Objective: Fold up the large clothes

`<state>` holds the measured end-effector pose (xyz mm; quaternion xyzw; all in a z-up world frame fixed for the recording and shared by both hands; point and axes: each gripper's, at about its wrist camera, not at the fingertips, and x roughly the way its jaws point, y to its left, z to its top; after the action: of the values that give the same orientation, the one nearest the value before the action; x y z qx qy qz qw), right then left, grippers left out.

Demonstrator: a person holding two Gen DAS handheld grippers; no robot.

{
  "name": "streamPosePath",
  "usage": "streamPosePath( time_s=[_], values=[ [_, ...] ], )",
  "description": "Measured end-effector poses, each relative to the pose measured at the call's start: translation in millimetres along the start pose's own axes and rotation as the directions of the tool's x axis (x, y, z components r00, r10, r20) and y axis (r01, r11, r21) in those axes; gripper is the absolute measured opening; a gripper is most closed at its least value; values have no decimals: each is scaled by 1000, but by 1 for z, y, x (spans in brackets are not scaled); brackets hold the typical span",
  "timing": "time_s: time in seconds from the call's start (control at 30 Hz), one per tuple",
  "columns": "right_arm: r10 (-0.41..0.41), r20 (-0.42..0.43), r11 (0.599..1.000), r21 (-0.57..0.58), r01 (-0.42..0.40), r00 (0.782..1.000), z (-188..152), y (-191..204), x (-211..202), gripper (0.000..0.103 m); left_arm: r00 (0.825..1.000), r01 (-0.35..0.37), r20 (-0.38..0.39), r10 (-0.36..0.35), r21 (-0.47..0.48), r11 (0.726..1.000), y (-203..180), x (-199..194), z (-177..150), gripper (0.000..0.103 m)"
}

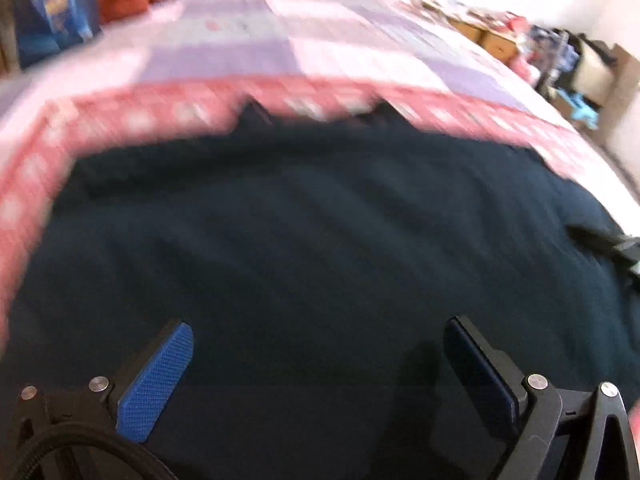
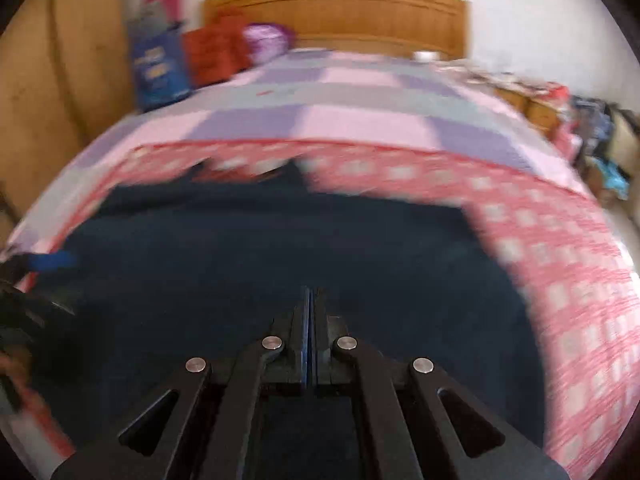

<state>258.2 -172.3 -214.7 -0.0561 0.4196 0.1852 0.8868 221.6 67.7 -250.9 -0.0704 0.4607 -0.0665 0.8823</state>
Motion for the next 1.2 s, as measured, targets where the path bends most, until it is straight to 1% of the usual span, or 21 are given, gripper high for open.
streamPosePath(
  time_s=[0.07, 0.13, 0.17, 0.23, 0.27, 0.3, 0.33, 0.4, 0.5, 0.6, 0.63, 0.7, 0.77, 0.83, 0.87, 0.93, 0.97, 1.03, 1.1, 1.13, 1.2],
  values=[
    [13, -22, 997, -79, -14, 1000, -21, 36, 0, 0, 1000, -24, -19, 24, 6, 1000, -11, 1, -22, 103],
    [-1, -64, 994, -107, -6, 998, -37, 43, 8, 0, 999, -49, -7, 49, -10, 999, 1, -1, -39, 103],
    [-20, -65, 995, -94, 14, 998, -45, 30, 9, 0, 998, -65, -9, 65, -26, 998, 10, 0, -43, 103],
    [-79, -67, 996, -53, 76, 995, -55, -9, 8, 0, 995, -99, -4, 99, -69, 993, 51, -3, -52, 103],
    [-123, -69, 992, -11, 123, 990, -60, -37, 5, 0, 993, -117, -3, 118, -70, 991, 61, -5, -55, 103],
    [-119, -75, 992, 29, 121, 990, -64, -59, 3, 0, 983, -186, -11, 186, -65, 980, 80, -8, -59, 103],
    [-113, -72, 992, 56, 117, 991, -70, -80, -3, 0, 975, -224, -8, 224, -74, 972, 100, -13, -62, 103],
    [-208, -81, 977, 37, 211, 975, -78, -102, -12, 0, 959, -283, -23, 282, -80, 956, 125, -18, -66, 103],
    [-262, -89, 960, 74, 269, 961, -89, -124, -26, 0, 948, -318, -54, 313, -137, 938, 160, -22, -74, 103],
    [-289, -109, 935, 183, 305, 951, -98, -143, -36, 0, 959, -282, -60, 276, -245, 928, 183, -25, -86, 103],
    [-293, -119, 926, 212, 312, 949, -102, -149, -38, 0, 959, -282, -56, 277, -250, 926, 183, -26, -90, 103],
    [-337, -143, 902, 233, 363, 931, -113, -151, -42, 0, 956, -291, -50, 288, -251, 923, 180, -26, -95, 103],
    [-345, -183, 886, 260, 384, 920, -120, -155, -41, 0, 958, -284, -51, 281, -270, 920, 179, -27, -99, 103],
    [-333, -219, 868, 309, 389, 917, -126, -166, -40, 0, 960, -279, -56, 274, -273, 921, 182, -26, -99, 103],
    [-334, -252, 863, 306, 402, 908, -131, -169, -35, 0, 958, -285, -63, 278, -265, 921, 181, -26, -98, 103],
    [-338, -344, 848, 292, 442, 876, -140, -176, -21, 0, 951, -309, -83, 298, -235, 921, 179, -27, -92, 103],
    [-324, -350, 851, 298, 432, 879, -141, -178, -19, 0, 947, -322, -92, 309, -220, 921, 178, -26, -87, 103],
    [-339, -341, 859, 268, 437, 877, -135, -177, -25, 0, 935, -352, -103, 338, -177, 919, 172, -31, -82, 103],
    [-347, -308, 867, 256, 429, 886, -129, -175, -35, 0, 934, -354, -99, 343, -142, 924, 164, -40, -81, 103],
    [-346, -281, 867, 268, 420, 895, -125, -176, -44, 0, 939, -343, -87, 334, -139, 929, 160, -47, -81, 103],
    [-300, -223, 872, 330, 362, 927, -121, -186, -61, 0, 945, -327, -70, 320, -143, 934, 153, -58, -82, 103]
  ],
)
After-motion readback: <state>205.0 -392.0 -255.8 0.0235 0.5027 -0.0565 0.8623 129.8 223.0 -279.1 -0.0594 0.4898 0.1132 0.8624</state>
